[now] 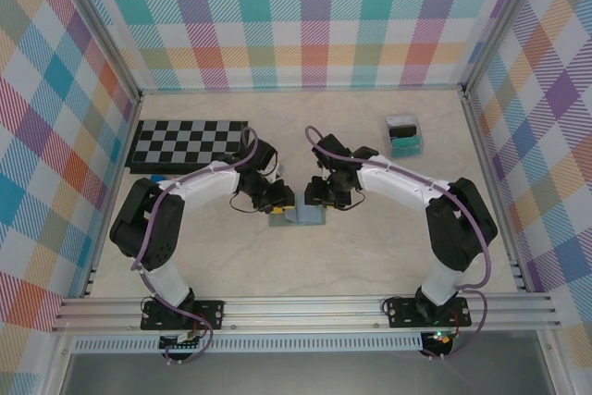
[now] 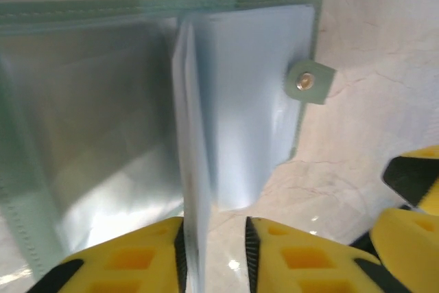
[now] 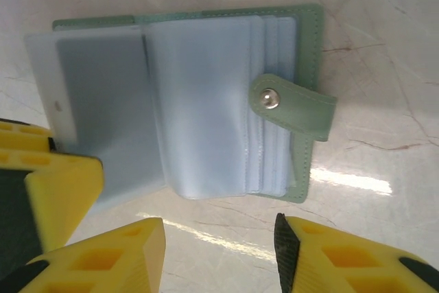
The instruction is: Take the credit cards out of the card holder
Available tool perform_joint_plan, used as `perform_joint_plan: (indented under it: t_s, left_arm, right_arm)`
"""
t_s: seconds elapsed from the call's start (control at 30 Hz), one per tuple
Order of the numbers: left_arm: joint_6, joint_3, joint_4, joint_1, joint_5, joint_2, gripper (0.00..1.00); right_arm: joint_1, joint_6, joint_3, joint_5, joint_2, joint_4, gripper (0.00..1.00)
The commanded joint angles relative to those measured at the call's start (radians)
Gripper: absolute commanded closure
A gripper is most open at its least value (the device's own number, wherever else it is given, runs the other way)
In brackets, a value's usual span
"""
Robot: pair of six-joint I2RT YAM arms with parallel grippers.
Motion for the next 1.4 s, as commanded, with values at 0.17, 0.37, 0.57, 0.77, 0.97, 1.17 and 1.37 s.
perform_joint_plan:
  t_s: [0.17, 0.37, 0.57, 0.77, 0.97, 1.17, 1.37]
  left_arm:
    - [-0.162, -0.023, 0.274, -0.035, 0.192, 0.004, 0.52]
    - [-0.200, -0.001, 0.305, -0.056, 0.176, 0.065, 0.45]
    - [-0.181, 0.002, 0.220, -0.031, 0.087, 0.031, 0.39]
    - [-0.168, -0.013, 0.174, -0.009, 0.058, 0.009, 0.38]
    - [-0.190, -0.067, 0.170, 0.038, 0.010, -0.007, 0.46]
    - [-0.206, -0.086, 0.227, 0.043, 0.047, 0.025, 0.60]
    - [-0.216, -0.082, 0.262, 0.044, 0.079, 0.058, 0.66]
  right_arm:
    - [-0.008, 0.097, -0.034, 0.228, -0.119, -0.054, 0.48]
    - [-0.023, 0.115, -0.062, 0.283, -0.177, -0.055, 0.48]
    - [-0.028, 0.100, -0.063, 0.270, -0.173, -0.061, 0.48]
    - [-0.029, 0.050, -0.045, 0.170, -0.136, -0.019, 0.53]
    - [-0.012, 0.002, -0.007, 0.036, -0.044, 0.033, 0.68]
    - [0.003, 0.003, 0.050, -0.001, 0.061, 0.042, 0.76]
    - [0.003, 0.004, 0.097, -0.009, 0.144, 0.029, 0.80]
